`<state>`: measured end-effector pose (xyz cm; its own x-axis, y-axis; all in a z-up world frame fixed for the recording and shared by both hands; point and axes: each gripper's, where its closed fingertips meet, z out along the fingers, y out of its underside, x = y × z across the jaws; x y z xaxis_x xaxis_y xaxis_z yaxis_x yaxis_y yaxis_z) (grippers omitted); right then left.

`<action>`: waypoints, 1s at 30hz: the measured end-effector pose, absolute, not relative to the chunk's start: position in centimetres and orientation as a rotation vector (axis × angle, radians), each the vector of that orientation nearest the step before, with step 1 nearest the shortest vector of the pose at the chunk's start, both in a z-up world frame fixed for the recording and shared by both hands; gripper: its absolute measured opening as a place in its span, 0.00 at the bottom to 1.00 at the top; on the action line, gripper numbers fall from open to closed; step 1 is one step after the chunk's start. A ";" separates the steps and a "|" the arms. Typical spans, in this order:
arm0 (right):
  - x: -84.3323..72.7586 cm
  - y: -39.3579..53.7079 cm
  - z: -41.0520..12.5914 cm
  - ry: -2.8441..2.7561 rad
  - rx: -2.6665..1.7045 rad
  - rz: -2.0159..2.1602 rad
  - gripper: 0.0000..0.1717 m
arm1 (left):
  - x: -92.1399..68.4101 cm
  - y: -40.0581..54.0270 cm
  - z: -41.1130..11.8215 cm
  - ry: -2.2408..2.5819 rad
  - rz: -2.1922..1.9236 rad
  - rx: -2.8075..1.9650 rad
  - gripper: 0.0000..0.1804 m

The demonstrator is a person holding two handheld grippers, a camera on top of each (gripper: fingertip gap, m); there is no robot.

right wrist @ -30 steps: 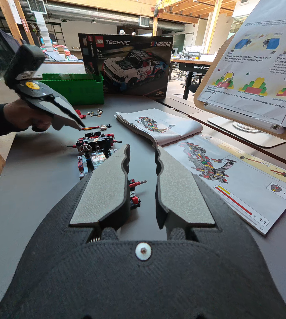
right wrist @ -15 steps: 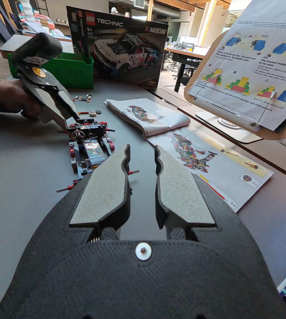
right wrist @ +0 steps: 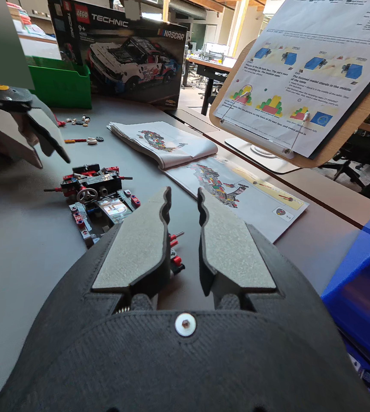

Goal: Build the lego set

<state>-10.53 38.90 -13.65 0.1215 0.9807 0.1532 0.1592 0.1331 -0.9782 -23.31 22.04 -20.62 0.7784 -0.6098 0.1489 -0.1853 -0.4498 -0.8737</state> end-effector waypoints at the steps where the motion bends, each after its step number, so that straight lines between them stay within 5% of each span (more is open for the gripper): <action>1: -10.4 39.1 -13.6 -1.272 -1.278 0.926 0.12 | -23.6 22.0 -20.0 0.579 -0.542 -1.970 0.18; 18: -11.7 39.8 -15.1 -1.297 -1.313 0.810 0.06 | -26.1 23.3 -17.3 0.591 -0.270 -1.741 0.05; 30: -12.1 39.8 -15.3 -1.296 -1.294 0.828 0.06 | -25.9 23.1 -16.8 0.568 -0.262 -1.719 0.05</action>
